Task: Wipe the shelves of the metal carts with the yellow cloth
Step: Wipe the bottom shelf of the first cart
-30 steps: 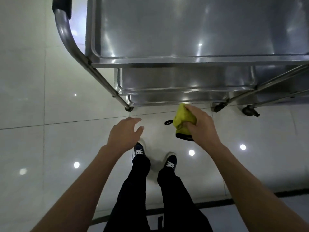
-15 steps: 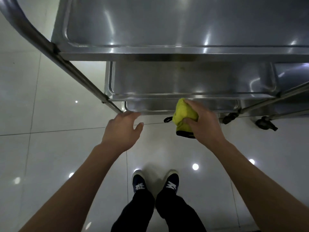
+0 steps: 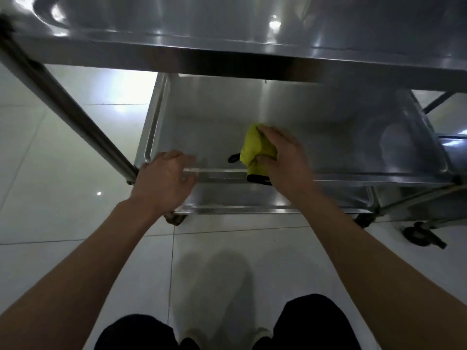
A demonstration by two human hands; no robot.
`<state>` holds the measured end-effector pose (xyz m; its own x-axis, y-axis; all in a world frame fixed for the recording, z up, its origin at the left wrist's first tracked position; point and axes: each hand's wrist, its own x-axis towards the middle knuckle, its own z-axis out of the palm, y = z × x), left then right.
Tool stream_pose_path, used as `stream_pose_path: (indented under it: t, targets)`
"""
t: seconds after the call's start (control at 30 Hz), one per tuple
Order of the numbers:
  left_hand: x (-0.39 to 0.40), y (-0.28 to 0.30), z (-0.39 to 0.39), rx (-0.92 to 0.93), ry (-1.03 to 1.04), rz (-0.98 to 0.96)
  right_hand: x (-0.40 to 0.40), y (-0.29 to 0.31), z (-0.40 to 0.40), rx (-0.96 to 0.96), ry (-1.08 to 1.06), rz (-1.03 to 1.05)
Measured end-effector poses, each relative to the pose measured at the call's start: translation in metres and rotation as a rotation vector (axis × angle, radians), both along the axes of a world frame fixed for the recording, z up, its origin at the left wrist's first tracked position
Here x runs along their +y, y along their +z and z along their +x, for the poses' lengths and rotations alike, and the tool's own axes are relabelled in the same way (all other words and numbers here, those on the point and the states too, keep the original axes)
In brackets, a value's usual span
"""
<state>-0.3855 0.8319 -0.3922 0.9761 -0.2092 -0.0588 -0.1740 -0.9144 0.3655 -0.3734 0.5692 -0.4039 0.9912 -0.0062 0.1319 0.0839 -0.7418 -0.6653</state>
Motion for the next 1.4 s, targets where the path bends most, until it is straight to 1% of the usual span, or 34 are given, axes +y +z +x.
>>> stream_pose_path:
  t: [0.1, 0.17, 0.27, 0.33, 0.4, 0.47, 0.53, 0.63, 0.77, 0.9, 1.07, 1.1, 1.2, 1.23, 1.33, 1.4]
  targets:
    - [0.004, -0.024, 0.013, -0.057, 0.010, 0.037, -0.003, -0.020, 0.013, -0.075, -0.017, -0.011]
    - [0.002, -0.044, 0.020, -0.085, 0.018, 0.058, -0.005, -0.035, 0.026, -0.051, 0.000, -0.064]
    - [-0.002, -0.074, 0.021, -0.151, 0.004, 0.116, -0.002, -0.059, 0.041, 0.021, 0.086, -0.210]
    - [-0.003, -0.088, 0.020, -0.236, 0.013, 0.120, -0.001, -0.074, 0.046, -0.007, 0.078, -0.215]
    - [0.000, -0.093, 0.018, -0.273, 0.005, 0.096, 0.000, -0.080, 0.049, -0.035, 0.018, -0.195]
    - [0.008, -0.091, 0.016, -0.295, 0.020, 0.093, 0.005, -0.082, 0.050, -0.007, 0.005, -0.275]
    - [0.018, -0.088, 0.017, -0.319, 0.071, 0.118, 0.010, -0.081, 0.049, 0.000, 0.025, -0.375]
    - [0.025, -0.085, 0.017, -0.323, 0.131, 0.157, 0.010, -0.081, 0.048, -0.001, 0.050, -0.419]
    - [0.026, -0.093, 0.018, -0.336, 0.113, 0.151, 0.007, -0.090, 0.053, -0.024, 0.122, -0.520]
    - [0.037, -0.109, 0.013, -0.373, 0.085, 0.130, 0.027, -0.100, 0.057, -0.033, 0.197, -0.535]
    - [0.046, -0.129, 0.001, -0.521, 0.118, 0.127, 0.079, -0.104, 0.060, -0.037, 0.293, -0.517]
    - [0.048, -0.133, 0.000, -0.536, 0.130, 0.094, 0.088, -0.104, 0.062, -0.032, 0.304, -0.504]
    - [0.058, -0.143, -0.005, -0.568, 0.220, -0.099, 0.104, -0.104, 0.067, -0.033, 0.324, -0.509]
    - [0.061, -0.147, -0.008, -0.585, 0.228, -0.115, 0.107, -0.103, 0.068, -0.038, 0.322, -0.515]
    - [0.070, -0.152, -0.015, -0.621, 0.186, -0.084, 0.117, -0.103, 0.069, -0.061, 0.332, -0.523]
    - [0.074, -0.150, -0.016, -0.641, 0.166, -0.070, 0.132, -0.104, 0.070, -0.054, 0.355, -0.490]
